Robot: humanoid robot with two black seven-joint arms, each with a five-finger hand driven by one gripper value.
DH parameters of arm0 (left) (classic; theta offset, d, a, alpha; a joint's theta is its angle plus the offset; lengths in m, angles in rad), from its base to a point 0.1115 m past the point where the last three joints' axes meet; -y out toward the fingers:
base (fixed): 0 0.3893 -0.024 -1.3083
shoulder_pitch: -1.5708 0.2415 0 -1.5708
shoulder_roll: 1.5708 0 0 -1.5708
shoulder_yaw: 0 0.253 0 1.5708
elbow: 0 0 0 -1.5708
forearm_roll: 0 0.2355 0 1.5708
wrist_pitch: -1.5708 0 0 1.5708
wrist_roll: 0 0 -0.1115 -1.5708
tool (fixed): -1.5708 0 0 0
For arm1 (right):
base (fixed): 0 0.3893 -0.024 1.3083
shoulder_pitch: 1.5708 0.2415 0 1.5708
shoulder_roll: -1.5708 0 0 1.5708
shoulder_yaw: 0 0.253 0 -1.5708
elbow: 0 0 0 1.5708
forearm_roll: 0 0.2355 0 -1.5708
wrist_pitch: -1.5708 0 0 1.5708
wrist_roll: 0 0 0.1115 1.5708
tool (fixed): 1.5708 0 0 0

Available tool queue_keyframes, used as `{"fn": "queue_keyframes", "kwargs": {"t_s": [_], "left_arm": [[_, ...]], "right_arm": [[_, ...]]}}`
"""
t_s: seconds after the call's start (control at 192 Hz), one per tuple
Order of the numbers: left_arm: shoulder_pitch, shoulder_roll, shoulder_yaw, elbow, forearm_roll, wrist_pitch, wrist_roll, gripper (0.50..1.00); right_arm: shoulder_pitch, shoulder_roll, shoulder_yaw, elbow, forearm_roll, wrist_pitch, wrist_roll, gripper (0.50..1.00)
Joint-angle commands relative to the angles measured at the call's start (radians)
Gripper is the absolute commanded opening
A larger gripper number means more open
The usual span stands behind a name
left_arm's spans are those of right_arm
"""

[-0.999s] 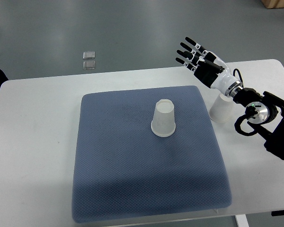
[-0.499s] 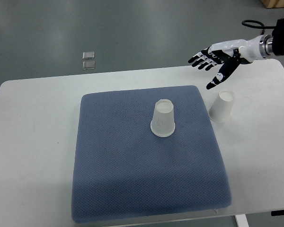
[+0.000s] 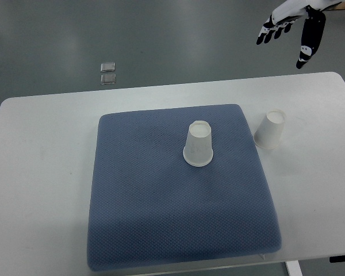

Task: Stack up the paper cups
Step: 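Lower the right hand onto the loose white cup beside the pad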

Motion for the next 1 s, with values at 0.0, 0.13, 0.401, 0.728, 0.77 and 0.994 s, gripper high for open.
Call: {"fn": "queue_keyframes", "kwargs": {"t_s": [0.0, 0.13, 0.401, 0.728, 0.77, 0.994], "left_arm": [[-0.001, 0.0, 0.0, 0.0, 0.0, 0.0, 0.0, 1.0], [0.001, 0.0, 0.0, 0.0, 0.0, 0.0, 0.0, 1.0], [0.001, 0.0, 0.0, 0.0, 0.0, 0.0, 0.0, 1.0], [0.001, 0.0, 0.0, -0.001, 0.0, 0.0, 0.0, 1.0], [0.001, 0.0, 0.0, -0.001, 0.0, 0.0, 0.0, 1.0], [0.001, 0.0, 0.0, -0.001, 0.0, 0.0, 0.0, 1.0]], "right_arm": [[0.044, 0.002, 0.004, 0.0, -0.001, 0.0, 0.001, 0.926], [0.052, 0.002, 0.004, 0.009, -0.001, 0.0, -0.001, 0.926], [-0.043, -0.003, 0.002, 0.005, -0.003, 0.0, -0.004, 0.924], [-0.306, -0.017, 0.016, -0.057, 0.014, -0.1, -0.061, 0.924], [-0.339, -0.017, 0.017, -0.066, 0.017, -0.132, -0.061, 0.921], [-0.462, 0.0, 0.016, -0.106, 0.161, -0.31, -0.105, 0.921]]}}
